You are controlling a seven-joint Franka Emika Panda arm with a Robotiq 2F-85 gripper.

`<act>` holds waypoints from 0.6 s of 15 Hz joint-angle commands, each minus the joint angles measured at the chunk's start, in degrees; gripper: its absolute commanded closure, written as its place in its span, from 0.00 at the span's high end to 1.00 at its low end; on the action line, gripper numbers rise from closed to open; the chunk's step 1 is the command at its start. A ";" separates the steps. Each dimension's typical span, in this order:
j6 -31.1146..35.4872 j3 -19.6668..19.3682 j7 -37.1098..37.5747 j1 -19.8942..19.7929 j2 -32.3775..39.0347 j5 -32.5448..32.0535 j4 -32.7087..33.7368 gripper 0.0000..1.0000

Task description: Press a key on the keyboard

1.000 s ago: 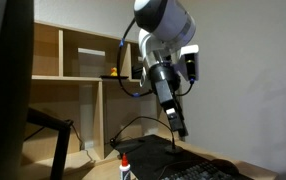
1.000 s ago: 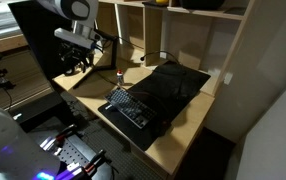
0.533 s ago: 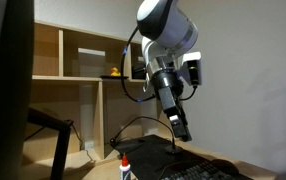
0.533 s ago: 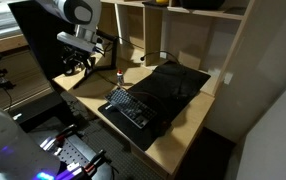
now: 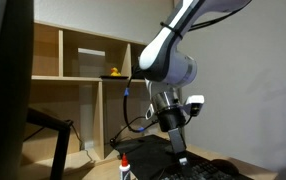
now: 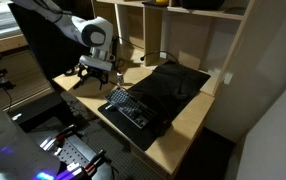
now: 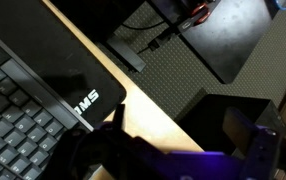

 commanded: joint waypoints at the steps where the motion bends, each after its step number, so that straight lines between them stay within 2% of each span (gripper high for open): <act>1: 2.33 1.18 -0.84 -1.65 2.15 0.98 0.02 1.00; 5: 5.04 1.72 -1.54 -2.12 5.85 2.22 0.29 1.00; 9: 3.65 0.63 5.50 -1.86 5.39 -8.56 0.53 1.00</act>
